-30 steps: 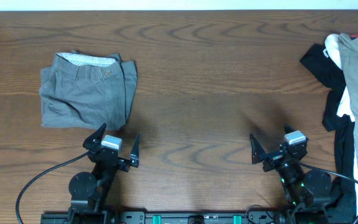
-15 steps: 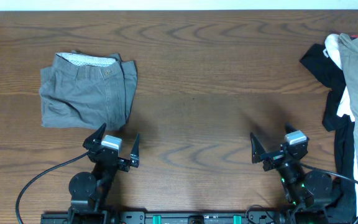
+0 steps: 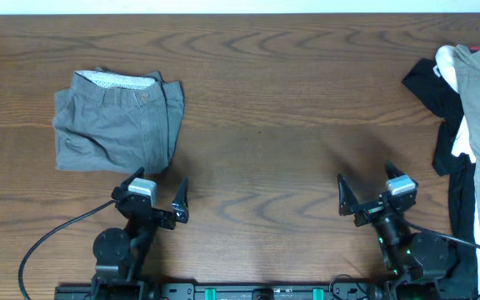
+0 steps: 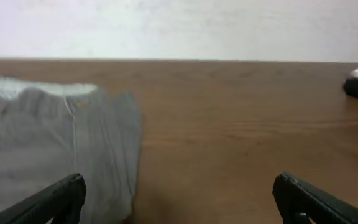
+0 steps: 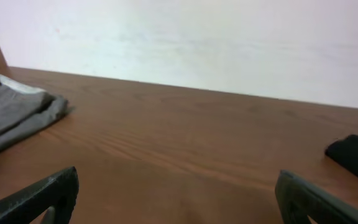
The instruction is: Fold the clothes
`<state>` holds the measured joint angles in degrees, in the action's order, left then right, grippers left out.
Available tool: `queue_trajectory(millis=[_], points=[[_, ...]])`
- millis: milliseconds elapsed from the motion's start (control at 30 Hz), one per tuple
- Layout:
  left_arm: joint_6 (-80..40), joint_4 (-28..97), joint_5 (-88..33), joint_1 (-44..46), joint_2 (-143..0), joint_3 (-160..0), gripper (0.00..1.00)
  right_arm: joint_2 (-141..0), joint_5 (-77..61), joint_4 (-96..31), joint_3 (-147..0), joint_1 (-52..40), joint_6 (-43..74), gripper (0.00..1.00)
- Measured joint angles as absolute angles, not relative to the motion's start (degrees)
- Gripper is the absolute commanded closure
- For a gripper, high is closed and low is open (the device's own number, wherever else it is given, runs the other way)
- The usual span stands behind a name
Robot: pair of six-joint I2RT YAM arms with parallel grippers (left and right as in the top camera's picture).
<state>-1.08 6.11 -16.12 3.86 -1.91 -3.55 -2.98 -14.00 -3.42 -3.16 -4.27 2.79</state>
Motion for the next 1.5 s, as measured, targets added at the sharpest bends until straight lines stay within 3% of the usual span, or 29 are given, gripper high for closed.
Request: queue_trajectory(millis=[133,300,667,800,1033,1200,1333,1500], points=[[-3.51,9.32,-15.9,3.88,-7.35,-7.94,0.02,-4.89,-14.68,-6.85,-5.28,-4.27,3.62,0.01],[-3.16,19.84,-11.86,3.88,-21.98,-28.42,0.02,-16.4,-12.45,-16.91,-17.74,-4.27,3.95,0.01],[-1.39,55.68,-8.95,3.88,-61.98,-73.76,0.02,-62.67,-8.56,-45.43,-62.94,-4.27,1.96,0.01],[-0.8,60.27,-8.75,3.88,-68.23,-85.12,0.02,-74.65,-10.44,-53.82,-79.68,-4.27,0.99,0.01],[-0.05,59.35,-8.73,3.88,-67.72,-88.86,0.02,-81.1,-15.35,-54.35,-89.67,-4.27,0.75,0.01],[0.4,58.94,-8.58,3.88,-66.52,-88.86,0.02,-81.54,-9.96,-53.76,-93.38,-2.92,3.53,0.02],[0.51,58.98,-8.56,3.88,-67.22,-88.86,0.02,-85.71,-3.73,-53.32,-96.31,3.25,8.97,0.02],[0.97,60.23,-8.56,3.88,-73.8,-88.92,0.02,-104.97,0.89,-51.24,-103.11,14.74,13.04,0.03]])
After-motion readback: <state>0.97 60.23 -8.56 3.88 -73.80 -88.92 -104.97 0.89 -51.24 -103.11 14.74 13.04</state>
